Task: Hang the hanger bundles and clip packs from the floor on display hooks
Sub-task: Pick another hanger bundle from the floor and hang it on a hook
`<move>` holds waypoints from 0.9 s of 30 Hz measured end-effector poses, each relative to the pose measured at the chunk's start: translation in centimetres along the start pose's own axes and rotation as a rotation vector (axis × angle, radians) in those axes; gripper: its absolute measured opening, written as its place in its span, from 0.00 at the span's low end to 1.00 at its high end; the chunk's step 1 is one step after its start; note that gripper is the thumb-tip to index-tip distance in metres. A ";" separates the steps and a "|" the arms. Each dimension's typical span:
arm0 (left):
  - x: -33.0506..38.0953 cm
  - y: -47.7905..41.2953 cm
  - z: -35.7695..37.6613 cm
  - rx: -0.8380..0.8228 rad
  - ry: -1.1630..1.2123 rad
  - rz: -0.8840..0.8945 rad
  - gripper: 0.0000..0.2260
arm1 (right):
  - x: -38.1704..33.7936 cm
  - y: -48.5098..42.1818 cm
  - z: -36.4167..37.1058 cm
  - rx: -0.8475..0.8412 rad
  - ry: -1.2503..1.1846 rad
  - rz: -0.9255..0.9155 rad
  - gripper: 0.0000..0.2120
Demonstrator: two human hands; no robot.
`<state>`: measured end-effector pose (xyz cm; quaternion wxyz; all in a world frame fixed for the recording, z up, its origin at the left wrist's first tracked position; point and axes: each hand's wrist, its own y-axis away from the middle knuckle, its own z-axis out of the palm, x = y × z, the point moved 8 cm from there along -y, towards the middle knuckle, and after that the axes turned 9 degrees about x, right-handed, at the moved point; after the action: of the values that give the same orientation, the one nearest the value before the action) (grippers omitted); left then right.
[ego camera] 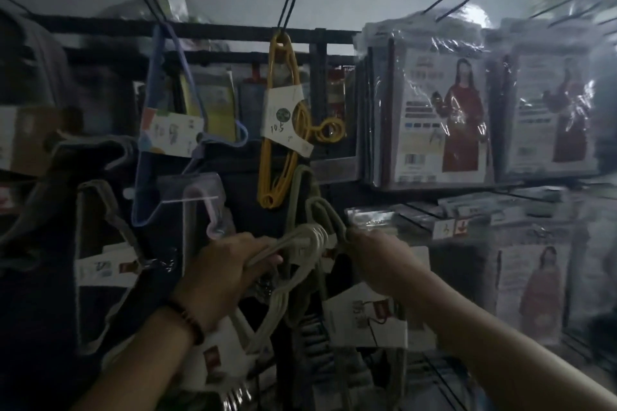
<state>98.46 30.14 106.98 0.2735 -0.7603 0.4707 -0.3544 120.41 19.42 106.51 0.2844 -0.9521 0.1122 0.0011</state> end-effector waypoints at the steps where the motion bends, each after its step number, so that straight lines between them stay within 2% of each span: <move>1: 0.6 -0.4 0.5 -0.020 0.023 0.007 0.14 | 0.3 -0.6 0.1 0.036 -0.004 0.000 0.09; 5: 2.0 -1.4 2.0 -0.032 0.093 0.006 0.17 | 1.6 -1.8 0.0 0.176 -0.003 0.017 0.08; 9: 2.5 -1.8 2.7 0.017 0.092 0.041 0.16 | 1.5 -0.9 0.7 0.259 -0.062 -0.043 0.08; 14: 2.4 -2.7 4.3 -0.008 0.048 0.128 0.18 | 1.9 -2.0 -1.3 0.397 -0.036 -0.051 0.07; 21: 2.1 -3.0 4.3 0.018 0.074 0.105 0.20 | 2.8 -4.5 2.4 0.323 -0.038 -0.010 0.10; 27: 1.2 -2.5 3.6 0.062 0.028 0.070 0.15 | 1.4 -9.6 4.3 0.202 -0.034 0.085 0.12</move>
<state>102.96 30.35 107.06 0.3027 -0.7296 0.4893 -0.3696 124.07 29.26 107.98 0.3803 -0.9129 0.1471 0.0178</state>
